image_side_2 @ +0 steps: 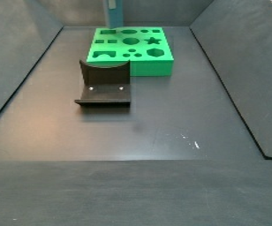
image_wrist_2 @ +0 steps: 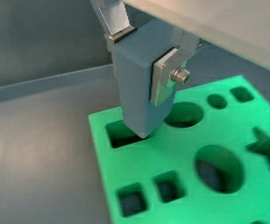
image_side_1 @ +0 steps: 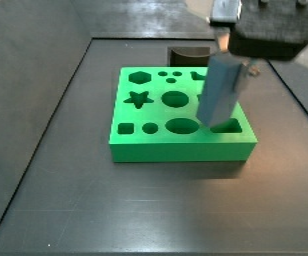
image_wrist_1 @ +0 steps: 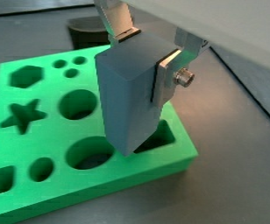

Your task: Insert the rectangle object.

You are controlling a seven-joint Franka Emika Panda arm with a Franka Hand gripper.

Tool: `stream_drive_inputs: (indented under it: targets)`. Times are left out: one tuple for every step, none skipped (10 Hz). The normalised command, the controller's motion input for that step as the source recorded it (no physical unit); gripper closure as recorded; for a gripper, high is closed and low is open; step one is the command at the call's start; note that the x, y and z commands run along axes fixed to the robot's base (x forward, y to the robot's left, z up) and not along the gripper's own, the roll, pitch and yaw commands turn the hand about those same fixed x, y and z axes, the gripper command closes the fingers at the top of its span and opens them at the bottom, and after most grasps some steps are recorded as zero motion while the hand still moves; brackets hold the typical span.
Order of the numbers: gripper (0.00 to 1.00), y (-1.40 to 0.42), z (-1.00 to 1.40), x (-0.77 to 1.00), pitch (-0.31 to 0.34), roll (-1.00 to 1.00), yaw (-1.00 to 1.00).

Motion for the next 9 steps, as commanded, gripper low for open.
stream_drive_inputs:
  targets:
    - [1.00, -0.15, -0.09, 0.11, 0.000, 0.00, -0.93]
    - [1.00, -0.06, -0.07, 0.00, 0.000, 0.00, -1.00]
    - [1.00, -0.03, -0.07, 0.00, 0.000, 0.00, -1.00]
    - [1.00, 0.00, -0.09, 0.00, 0.000, 0.02, -1.00]
    - [1.00, 0.00, -0.12, 0.00, 0.000, 0.03, -1.00]
    - [1.00, -0.01, -0.12, 0.35, 0.000, 0.05, -0.77]
    - [1.00, -0.20, -0.20, 0.59, 0.000, 0.12, -0.44]
    - [1.00, -0.16, -0.21, 0.00, 0.049, 0.11, 0.00]
    - [1.00, 0.00, -0.18, 0.11, 0.034, 0.07, 0.00]
